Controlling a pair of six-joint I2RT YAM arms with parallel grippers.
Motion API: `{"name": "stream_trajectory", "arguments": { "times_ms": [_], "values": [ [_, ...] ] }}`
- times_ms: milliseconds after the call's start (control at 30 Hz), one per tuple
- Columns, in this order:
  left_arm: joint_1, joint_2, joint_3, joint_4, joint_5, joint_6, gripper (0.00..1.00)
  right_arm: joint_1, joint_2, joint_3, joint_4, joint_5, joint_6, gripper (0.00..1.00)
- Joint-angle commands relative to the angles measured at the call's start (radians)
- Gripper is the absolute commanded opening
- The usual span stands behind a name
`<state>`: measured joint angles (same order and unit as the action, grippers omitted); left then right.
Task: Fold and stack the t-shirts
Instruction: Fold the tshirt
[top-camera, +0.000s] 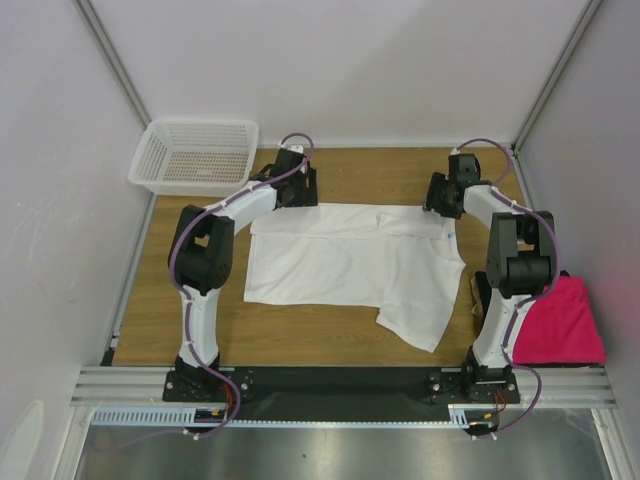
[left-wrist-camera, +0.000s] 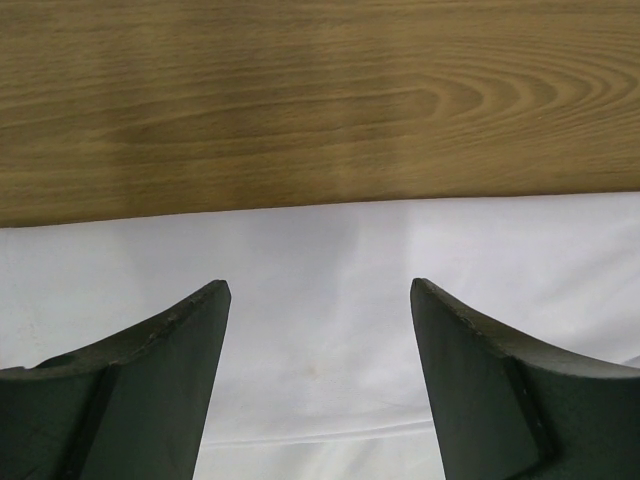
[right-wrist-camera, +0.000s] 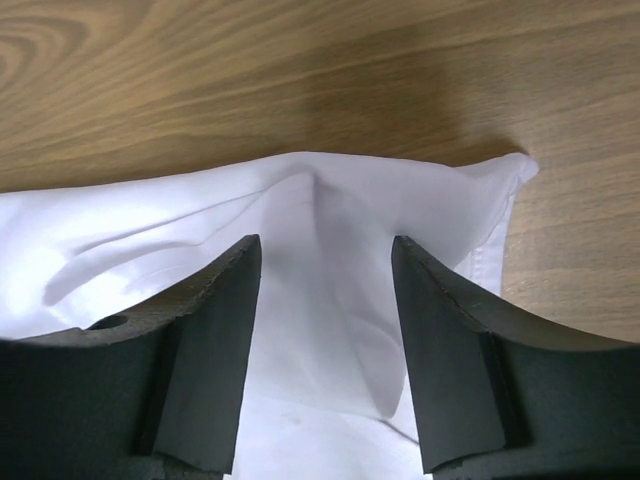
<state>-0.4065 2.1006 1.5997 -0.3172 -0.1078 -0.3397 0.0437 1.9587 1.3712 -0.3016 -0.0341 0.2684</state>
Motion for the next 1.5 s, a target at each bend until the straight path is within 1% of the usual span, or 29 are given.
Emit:
{"name": "stream_trajectory", "arguments": {
  "times_ms": [0,133,167,233,267,333,367,433,467,533,633,800,1000,1133,1200,1300,1333,1400,1433,1467],
  "values": [
    [-0.002,-0.001,0.032,-0.003,0.016,0.010,0.79,-0.002,0.031,0.038,-0.028,0.025,-0.020,0.58],
    [-0.002,-0.017,0.008,-0.006,0.002,0.007,0.79,0.004,0.028,0.031,-0.016,-0.016,-0.012,0.52],
    [-0.002,-0.025,0.000,-0.008,-0.001,0.008,0.79,0.007,0.025,0.031,-0.014,-0.020,-0.012,0.45],
    [-0.002,-0.034,-0.015,-0.008,-0.007,0.014,0.79,0.018,0.019,0.026,-0.008,-0.010,-0.014,0.38],
    [-0.002,-0.042,-0.021,-0.008,-0.009,0.016,0.79,0.021,0.016,0.026,-0.008,-0.006,-0.014,0.27],
    [-0.002,-0.045,-0.035,-0.011,-0.013,0.022,0.79,0.025,0.005,0.026,-0.014,0.010,-0.014,0.20],
    [0.000,-0.051,-0.038,-0.013,-0.015,0.021,0.79,0.025,-0.001,0.025,-0.017,0.014,-0.014,0.14],
    [0.000,-0.053,-0.046,-0.013,-0.016,0.019,0.79,0.027,-0.015,0.022,-0.022,0.023,-0.017,0.08],
    [0.001,-0.051,-0.046,-0.014,-0.018,0.016,0.79,0.025,-0.030,0.011,-0.019,0.022,-0.018,0.03],
    [0.003,-0.044,-0.040,-0.022,-0.021,0.004,0.79,0.027,-0.046,0.002,-0.019,0.011,-0.026,0.00],
    [0.005,-0.030,-0.020,-0.036,-0.024,-0.016,0.79,0.028,-0.087,-0.027,-0.019,-0.001,-0.023,0.00],
    [0.005,-0.019,-0.004,-0.039,-0.013,-0.038,0.80,0.028,-0.185,-0.121,0.004,-0.015,-0.015,0.00],
    [0.005,-0.007,-0.007,-0.042,-0.003,-0.059,0.80,0.028,-0.265,-0.219,0.036,-0.105,-0.040,0.00],
    [0.003,-0.013,-0.010,-0.042,-0.004,-0.058,0.80,0.030,-0.305,-0.279,0.012,-0.157,-0.051,0.01],
    [0.005,-0.019,-0.009,-0.040,-0.003,-0.047,0.80,0.028,-0.322,-0.294,-0.028,-0.152,-0.046,0.03],
    [0.005,-0.031,0.003,-0.045,0.008,-0.032,0.80,0.028,-0.359,-0.304,-0.097,-0.116,-0.041,0.21],
    [0.005,-0.036,0.008,-0.045,0.031,-0.025,0.80,0.028,-0.365,-0.304,-0.114,-0.116,-0.049,0.31],
    [0.002,-0.048,0.016,-0.036,0.062,-0.007,0.80,0.028,-0.394,-0.293,-0.151,-0.119,-0.051,0.44],
    [-0.005,-0.063,0.020,-0.023,0.078,-0.001,0.80,0.028,-0.402,-0.285,-0.159,-0.122,-0.043,0.53],
    [-0.008,-0.065,0.026,-0.022,0.126,0.007,0.81,0.025,-0.409,-0.276,-0.168,-0.122,-0.038,0.56]
  ]
}}
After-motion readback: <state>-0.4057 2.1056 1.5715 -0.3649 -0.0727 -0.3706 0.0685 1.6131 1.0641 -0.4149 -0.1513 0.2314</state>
